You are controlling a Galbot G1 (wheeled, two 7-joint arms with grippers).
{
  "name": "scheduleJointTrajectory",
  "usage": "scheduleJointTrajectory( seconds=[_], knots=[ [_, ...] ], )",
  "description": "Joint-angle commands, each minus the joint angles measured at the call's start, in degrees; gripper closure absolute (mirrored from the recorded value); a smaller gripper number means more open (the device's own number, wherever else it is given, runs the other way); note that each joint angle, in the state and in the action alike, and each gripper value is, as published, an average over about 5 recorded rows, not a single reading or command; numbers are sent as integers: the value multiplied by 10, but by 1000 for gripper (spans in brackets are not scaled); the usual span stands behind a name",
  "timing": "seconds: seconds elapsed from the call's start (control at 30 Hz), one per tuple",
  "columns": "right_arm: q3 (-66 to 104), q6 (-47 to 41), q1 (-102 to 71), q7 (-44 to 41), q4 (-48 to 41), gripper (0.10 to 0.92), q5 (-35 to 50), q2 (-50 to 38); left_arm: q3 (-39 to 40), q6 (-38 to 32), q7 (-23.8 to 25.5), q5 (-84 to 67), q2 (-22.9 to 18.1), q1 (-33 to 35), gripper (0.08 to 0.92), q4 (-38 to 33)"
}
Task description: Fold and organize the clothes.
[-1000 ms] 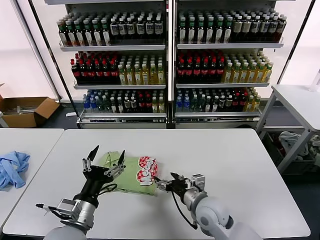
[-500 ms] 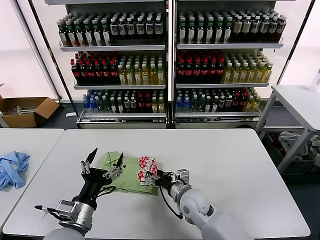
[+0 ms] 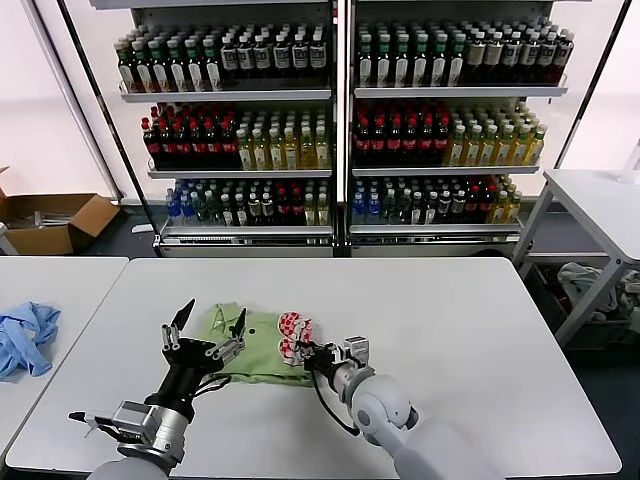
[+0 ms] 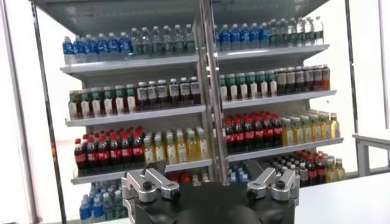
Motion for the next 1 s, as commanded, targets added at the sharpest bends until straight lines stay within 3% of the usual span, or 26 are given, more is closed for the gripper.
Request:
scheduleJointTrajectory(
  seconds=[0.03,0.3,0.6,0.7,0.87,1.0],
  knots=[
    [45,-12,-16,19,101,877,-21,-68,1,7,-4,-1,-1,3,177,-1],
    [157,-22,-69,-26,140,877,-42,-188,10,8,-5,-1,-6,3,177,3],
    [201,1,-75,-82,73,874,-112,-205,18,8,-5,-1,-9,-1,177,6],
    [211,23,-69,-109,66,831,-120,-200,20,7,-6,-1,-9,-1,177,6],
    [222,93,-78,-173,95,691,-140,-205,24,7,-5,-2,-8,-4,177,8],
    [242,151,-101,-171,127,578,-178,-217,24,5,-5,-3,-7,-3,177,10]
  ],
)
